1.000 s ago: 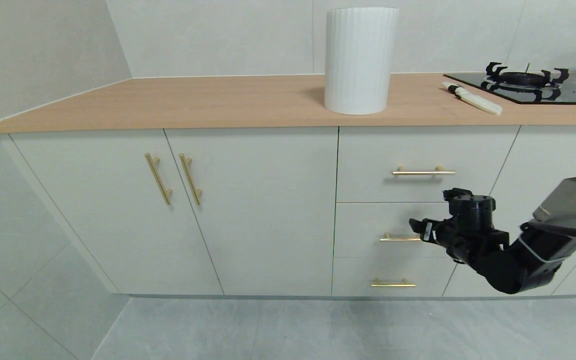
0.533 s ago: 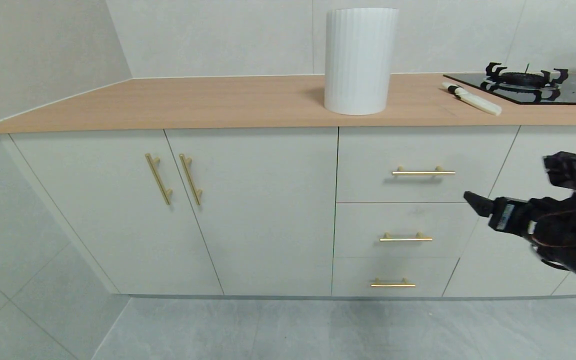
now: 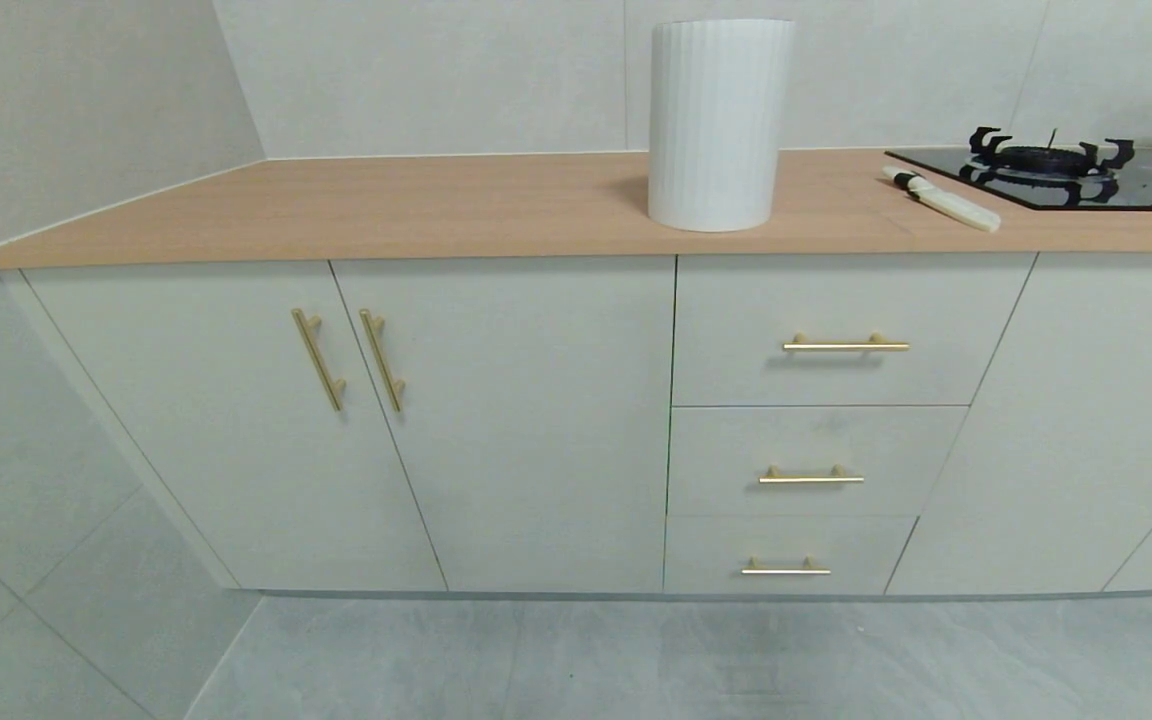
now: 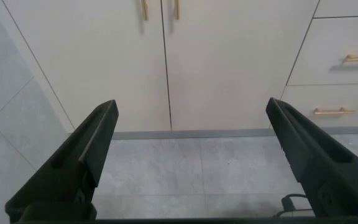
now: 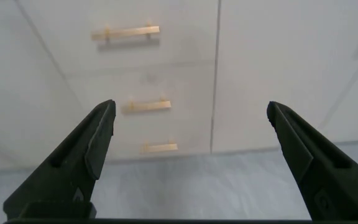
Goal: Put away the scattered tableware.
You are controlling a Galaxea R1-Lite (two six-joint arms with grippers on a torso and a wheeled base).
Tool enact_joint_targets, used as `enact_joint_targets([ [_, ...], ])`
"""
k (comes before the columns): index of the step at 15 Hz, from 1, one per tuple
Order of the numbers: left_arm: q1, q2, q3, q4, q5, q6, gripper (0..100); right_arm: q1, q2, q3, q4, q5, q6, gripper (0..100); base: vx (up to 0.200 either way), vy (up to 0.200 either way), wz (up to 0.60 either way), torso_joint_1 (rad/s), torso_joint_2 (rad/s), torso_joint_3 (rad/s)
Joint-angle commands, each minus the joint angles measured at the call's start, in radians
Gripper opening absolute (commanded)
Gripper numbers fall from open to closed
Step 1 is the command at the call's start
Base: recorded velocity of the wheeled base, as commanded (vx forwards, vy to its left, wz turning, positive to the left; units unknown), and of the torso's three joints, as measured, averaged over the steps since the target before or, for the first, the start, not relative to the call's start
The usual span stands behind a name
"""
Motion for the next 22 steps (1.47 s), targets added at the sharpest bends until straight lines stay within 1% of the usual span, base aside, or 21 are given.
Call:
enact_joint_targets([
  [1, 0.0, 0.0, 0.0, 0.0, 0.0, 0.002, 100, -0.012, -0.412, -0.091, 0.318, 0.033, -0.016, 100, 0.0, 0.0, 0.0, 0.0, 0.0, 0.0],
  [3, 0.0, 0.0, 0.0, 0.0, 0.0, 0.0, 100, -0.014, -0.47, -0.086, 0.352, 0.033, -0.016, 100, 0.0, 0.0, 0.0, 0.0, 0.0, 0.0],
  [5, 0.0, 0.0, 0.0, 0.0, 0.0, 0.0, 100, -0.026, -0.502, -0.083, 0.415, 0.014, -0.011, 100, 0.0, 0.0, 0.0, 0.0, 0.0, 0.0],
  [7, 0.0, 0.0, 0.0, 0.0, 0.0, 0.0, 100, -0.058, -0.504, -0.074, 0.415, 0.004, -0.006, 100, 0.0, 0.0, 0.0, 0.0, 0.0, 0.0],
  [8, 0.0, 0.0, 0.0, 0.0, 0.0, 0.002, 100, -0.092, -0.512, -0.069, 0.415, 0.01, -0.009, 100, 0.0, 0.0, 0.0, 0.0, 0.0, 0.0],
  [9, 0.0, 0.0, 0.0, 0.0, 0.0, 0.0, 100, -0.126, -0.532, -0.071, 0.418, 0.022, -0.012, 100, 0.0, 0.0, 0.0, 0.0, 0.0, 0.0],
  [11, 0.0, 0.0, 0.0, 0.0, 0.0, 0.0, 100, -0.164, -0.562, -0.065, 0.422, 0.068, -0.012, 100, 0.0, 0.0, 0.0, 0.0, 0.0, 0.0],
  [13, 0.0, 0.0, 0.0, 0.0, 0.0, 0.0, 100, -0.163, -0.602, 0.012, 0.404, 0.158, -0.002, 100, 0.0, 0.0, 0.0, 0.0, 0.0, 0.0],
  [15, 0.0, 0.0, 0.0, 0.0, 0.0, 0.0, 100, -0.163, -0.602, 0.087, 0.364, 0.168, -0.008, 100, 0.0, 0.0, 0.0, 0.0, 0.0, 0.0],
  [17, 0.0, 0.0, 0.0, 0.0, 0.0, 0.0, 100, -0.163, -0.602, 0.239, 0.228, 0.214, -0.016, 100, 0.0, 0.0, 0.0, 0.0, 0.0, 0.0],
  [19, 0.0, 0.0, 0.0, 0.0, 0.0, 0.0, 100, -0.163, -0.602, 0.34, 0.145, 0.247, -0.019, 100, 0.0, 0.0, 0.0, 0.0, 0.0, 0.0],
  [22, 0.0, 0.0, 0.0, 0.0, 0.0, 0.0, 100, -0.163, -0.602, 0.34, 0.163, 0.261, -0.04, 100, 0.0, 0.0, 0.0, 0.0, 0.0, 0.0],
])
